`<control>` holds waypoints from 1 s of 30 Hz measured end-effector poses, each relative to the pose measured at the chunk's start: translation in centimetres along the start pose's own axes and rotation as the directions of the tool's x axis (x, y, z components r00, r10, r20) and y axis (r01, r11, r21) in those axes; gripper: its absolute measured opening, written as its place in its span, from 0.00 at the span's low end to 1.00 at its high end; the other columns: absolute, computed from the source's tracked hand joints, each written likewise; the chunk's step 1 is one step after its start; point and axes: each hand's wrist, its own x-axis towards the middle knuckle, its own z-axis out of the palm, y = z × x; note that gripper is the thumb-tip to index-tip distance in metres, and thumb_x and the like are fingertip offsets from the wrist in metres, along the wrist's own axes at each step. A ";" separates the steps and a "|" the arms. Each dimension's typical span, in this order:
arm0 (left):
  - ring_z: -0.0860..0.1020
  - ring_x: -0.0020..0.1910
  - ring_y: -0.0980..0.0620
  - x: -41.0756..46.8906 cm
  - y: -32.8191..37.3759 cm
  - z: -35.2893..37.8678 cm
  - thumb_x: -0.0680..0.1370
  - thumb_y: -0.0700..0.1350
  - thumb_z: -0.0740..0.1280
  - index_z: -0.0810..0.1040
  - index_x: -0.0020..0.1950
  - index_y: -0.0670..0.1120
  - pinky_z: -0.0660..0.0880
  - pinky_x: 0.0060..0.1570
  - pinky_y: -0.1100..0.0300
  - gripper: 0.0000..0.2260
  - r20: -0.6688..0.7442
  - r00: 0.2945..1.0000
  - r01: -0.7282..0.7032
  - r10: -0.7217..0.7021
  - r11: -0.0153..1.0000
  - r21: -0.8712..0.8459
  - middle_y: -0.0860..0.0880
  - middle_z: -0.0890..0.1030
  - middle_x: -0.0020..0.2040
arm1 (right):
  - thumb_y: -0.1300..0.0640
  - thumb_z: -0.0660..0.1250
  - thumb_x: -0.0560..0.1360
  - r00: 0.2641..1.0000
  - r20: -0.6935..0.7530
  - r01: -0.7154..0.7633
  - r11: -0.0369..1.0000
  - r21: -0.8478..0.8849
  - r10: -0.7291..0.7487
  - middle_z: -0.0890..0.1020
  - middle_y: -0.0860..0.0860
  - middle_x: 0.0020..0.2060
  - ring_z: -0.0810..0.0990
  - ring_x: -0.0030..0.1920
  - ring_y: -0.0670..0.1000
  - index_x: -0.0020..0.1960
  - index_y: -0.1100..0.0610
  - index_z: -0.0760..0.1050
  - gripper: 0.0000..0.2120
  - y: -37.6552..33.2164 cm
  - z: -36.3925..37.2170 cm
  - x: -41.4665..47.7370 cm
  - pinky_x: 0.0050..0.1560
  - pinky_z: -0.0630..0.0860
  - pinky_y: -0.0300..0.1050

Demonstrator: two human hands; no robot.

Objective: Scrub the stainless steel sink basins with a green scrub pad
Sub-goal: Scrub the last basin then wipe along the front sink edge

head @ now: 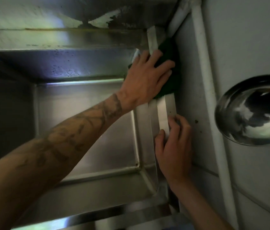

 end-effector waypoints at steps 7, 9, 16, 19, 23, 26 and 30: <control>0.72 0.70 0.39 0.8 -0.5 -1.0 0.88 0.61 0.53 0.72 0.79 0.55 0.70 0.68 0.42 0.22 0.130 0.991 -0.027 0.014 0.995 0.101 0.40 0.69 0.77 | 0.54 0.63 0.82 0.999 0.013 -0.039 0.998 0.050 0.039 0.70 0.57 0.72 0.75 0.67 0.57 0.73 0.58 0.71 0.20 -0.3 -0.5 0.1 0.61 0.78 0.53; 0.69 0.74 0.39 3.2 -1.3 -1.2 0.88 0.61 0.53 0.70 0.80 0.56 0.70 0.71 0.42 0.22 0.098 0.983 0.144 -0.154 0.984 0.104 0.41 0.66 0.80 | 0.54 0.63 0.82 0.999 0.016 -0.043 0.996 0.073 0.042 0.69 0.56 0.73 0.74 0.68 0.55 0.73 0.58 0.71 0.20 -0.4 -0.5 0.0 0.62 0.78 0.52; 0.73 0.67 0.38 -2.3 2.4 -0.3 0.88 0.61 0.56 0.75 0.76 0.53 0.73 0.63 0.43 0.22 0.084 0.993 0.082 -0.087 0.995 0.065 0.40 0.72 0.74 | 0.57 0.68 0.81 0.999 0.017 -0.045 0.996 0.079 0.043 0.70 0.57 0.72 0.76 0.66 0.56 0.72 0.60 0.72 0.20 -0.5 -0.8 -0.1 0.60 0.79 0.54; 0.74 0.63 0.37 -4.5 2.6 -0.6 0.88 0.58 0.58 0.77 0.75 0.50 0.74 0.61 0.42 0.20 0.169 0.979 -0.118 0.113 0.993 0.016 0.38 0.73 0.72 | 0.59 0.69 0.80 0.998 0.011 -0.066 0.997 0.026 0.066 0.70 0.58 0.71 0.76 0.65 0.57 0.72 0.61 0.72 0.21 -0.6 -1.0 -1.2 0.60 0.78 0.52; 0.71 0.71 0.37 -0.6 0.2 -0.9 0.89 0.57 0.57 0.73 0.78 0.51 0.71 0.68 0.45 0.21 0.124 0.992 -0.017 0.010 0.998 0.057 0.38 0.69 0.77 | 0.57 0.69 0.80 0.996 0.014 -0.089 0.995 -0.049 0.090 0.69 0.56 0.72 0.73 0.67 0.57 0.73 0.58 0.70 0.22 0.0 -1.6 -5.0 0.65 0.73 0.50; 0.67 0.76 0.37 2.4 -0.8 -0.7 0.89 0.57 0.57 0.71 0.79 0.52 0.70 0.73 0.45 0.20 0.060 0.980 0.187 -0.189 0.982 0.029 0.39 0.64 0.81 | 0.56 0.70 0.80 0.991 -0.021 -0.135 0.985 -0.110 0.133 0.70 0.56 0.71 0.73 0.66 0.56 0.71 0.58 0.71 0.21 0.7 -2.4 -8.1 0.65 0.70 0.48; 0.72 0.70 0.37 -2.1 3.2 -0.1 0.88 0.57 0.56 0.74 0.76 0.51 0.70 0.69 0.45 0.20 0.049 0.990 0.128 -0.131 0.990 0.064 0.40 0.70 0.76 | 0.53 0.64 0.82 0.958 -0.082 -0.280 0.956 -0.090 0.273 0.70 0.55 0.69 0.74 0.64 0.59 0.72 0.57 0.71 0.20 0.6 -2.8 -11.1 0.64 0.74 0.56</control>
